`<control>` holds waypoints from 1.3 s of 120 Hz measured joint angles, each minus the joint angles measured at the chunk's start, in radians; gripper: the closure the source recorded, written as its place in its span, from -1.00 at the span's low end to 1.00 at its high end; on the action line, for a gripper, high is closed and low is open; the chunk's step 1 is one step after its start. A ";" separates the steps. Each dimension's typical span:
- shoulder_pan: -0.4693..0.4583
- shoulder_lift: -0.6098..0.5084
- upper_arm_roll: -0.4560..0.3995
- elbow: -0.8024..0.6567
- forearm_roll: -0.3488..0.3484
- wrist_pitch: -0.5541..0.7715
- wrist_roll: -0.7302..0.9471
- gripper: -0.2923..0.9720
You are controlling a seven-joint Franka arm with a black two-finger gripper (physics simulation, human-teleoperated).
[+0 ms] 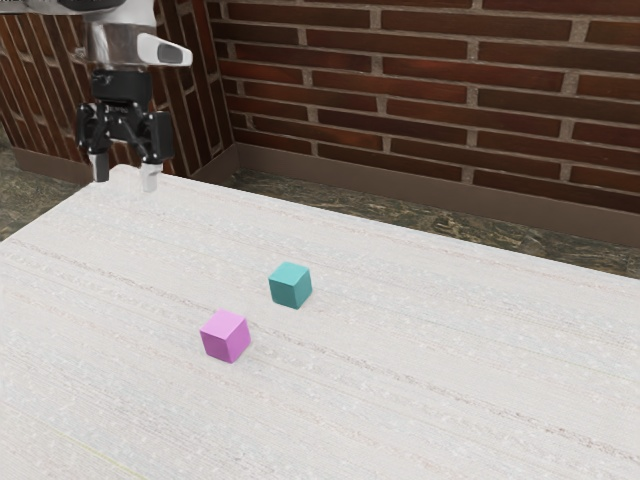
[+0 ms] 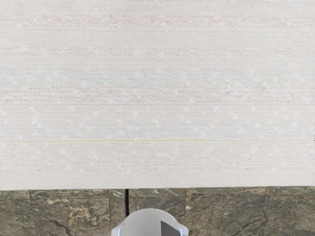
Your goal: Pick up the blue block with one arm, and put the blue block on the pink block with one arm
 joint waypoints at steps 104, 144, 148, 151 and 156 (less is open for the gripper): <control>-0.023 0.571 -0.117 -0.097 0.167 0.990 -0.044 -0.53; -0.016 0.675 -0.096 0.030 0.189 1.022 -0.051 -0.53; -0.016 0.677 -0.096 0.029 0.190 1.022 -0.051 -0.53; -0.016 0.679 -0.096 0.029 0.190 1.023 -0.050 -0.53; -0.016 0.684 -0.096 0.029 0.190 1.024 -0.048 -0.53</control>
